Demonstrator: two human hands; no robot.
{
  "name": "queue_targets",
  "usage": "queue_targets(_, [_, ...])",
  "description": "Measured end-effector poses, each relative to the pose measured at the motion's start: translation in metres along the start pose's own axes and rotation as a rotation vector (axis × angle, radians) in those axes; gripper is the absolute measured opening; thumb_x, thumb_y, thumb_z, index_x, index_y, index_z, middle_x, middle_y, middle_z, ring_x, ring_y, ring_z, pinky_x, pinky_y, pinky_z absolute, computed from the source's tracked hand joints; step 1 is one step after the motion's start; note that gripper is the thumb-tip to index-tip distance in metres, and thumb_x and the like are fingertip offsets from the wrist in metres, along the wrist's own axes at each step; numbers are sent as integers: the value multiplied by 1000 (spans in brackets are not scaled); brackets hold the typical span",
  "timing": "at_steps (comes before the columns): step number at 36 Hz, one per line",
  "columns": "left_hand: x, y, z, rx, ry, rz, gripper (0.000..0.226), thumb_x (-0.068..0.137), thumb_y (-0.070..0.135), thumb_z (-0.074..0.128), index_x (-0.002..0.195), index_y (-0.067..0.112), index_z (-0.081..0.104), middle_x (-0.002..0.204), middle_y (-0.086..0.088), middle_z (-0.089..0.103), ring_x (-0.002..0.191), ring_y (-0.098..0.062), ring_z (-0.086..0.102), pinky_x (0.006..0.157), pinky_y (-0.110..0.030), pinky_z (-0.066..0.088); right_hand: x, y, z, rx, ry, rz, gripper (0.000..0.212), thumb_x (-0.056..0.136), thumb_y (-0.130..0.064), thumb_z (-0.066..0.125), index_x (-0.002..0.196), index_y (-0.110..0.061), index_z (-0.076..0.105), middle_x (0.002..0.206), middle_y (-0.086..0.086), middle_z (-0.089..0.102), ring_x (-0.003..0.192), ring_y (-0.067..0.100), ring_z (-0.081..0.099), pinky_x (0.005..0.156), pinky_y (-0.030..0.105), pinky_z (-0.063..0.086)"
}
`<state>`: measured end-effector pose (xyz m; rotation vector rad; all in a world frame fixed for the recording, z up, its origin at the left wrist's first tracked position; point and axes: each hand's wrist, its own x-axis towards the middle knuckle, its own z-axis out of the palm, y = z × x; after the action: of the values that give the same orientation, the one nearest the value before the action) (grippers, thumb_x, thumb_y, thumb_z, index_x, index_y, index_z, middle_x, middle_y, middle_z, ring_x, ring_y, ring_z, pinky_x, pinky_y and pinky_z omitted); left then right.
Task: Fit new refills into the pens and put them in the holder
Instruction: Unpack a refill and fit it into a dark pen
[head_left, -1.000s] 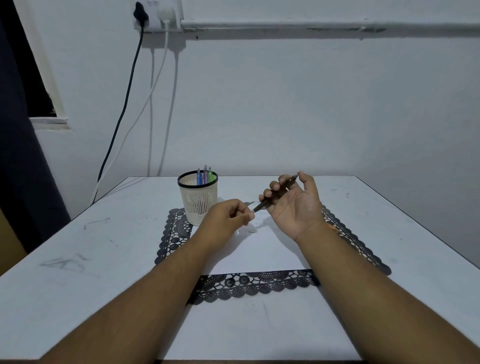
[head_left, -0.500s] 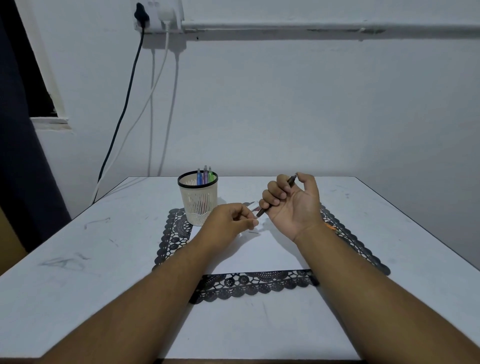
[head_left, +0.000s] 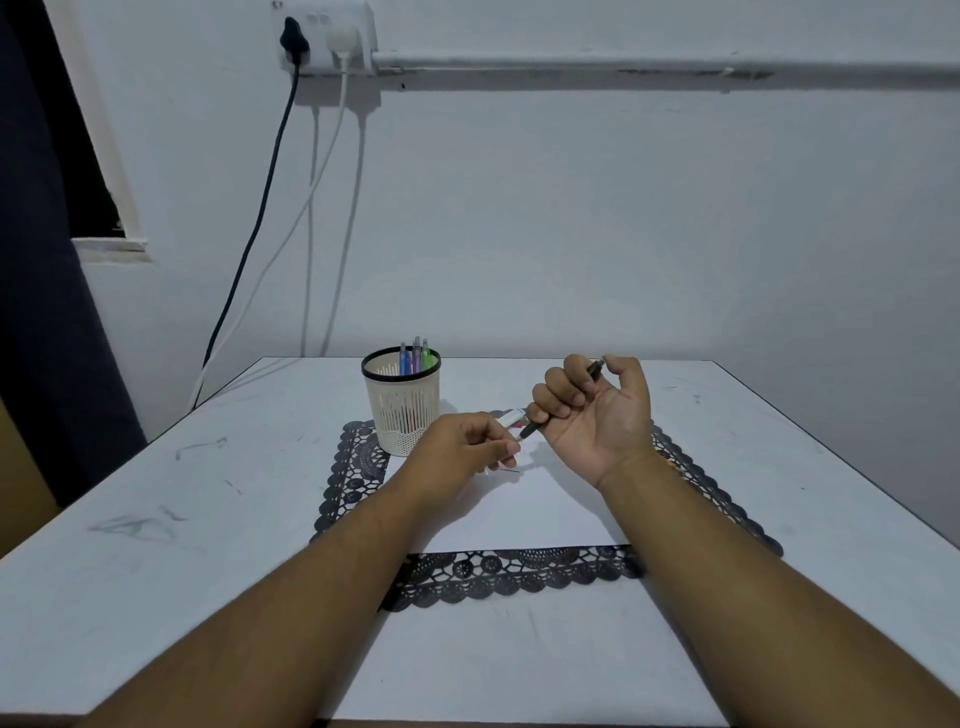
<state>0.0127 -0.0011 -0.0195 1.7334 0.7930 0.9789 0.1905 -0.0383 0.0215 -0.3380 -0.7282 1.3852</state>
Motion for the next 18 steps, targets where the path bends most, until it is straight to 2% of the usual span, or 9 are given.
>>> queue_targets(9, [0, 2, -2, -2, -24, 6, 7, 92, 8, 73, 86, 4, 74, 76, -6, 73, 69, -13, 57, 68, -22, 45, -1, -1, -1, 12, -10, 10, 33, 84, -40, 42, 62, -19, 29, 61, 0, 20, 60, 19, 17, 59, 33, 25])
queue_targets(18, [1, 3, -3, -7, -24, 6, 8, 91, 9, 73, 84, 7, 74, 76, -8, 74, 70, -14, 57, 72, -27, 45, -1, -1, -2, 23, -14, 12, 35, 85, -41, 43, 63, -19, 28, 62, 0, 19, 61, 19, 17, 61, 34, 25])
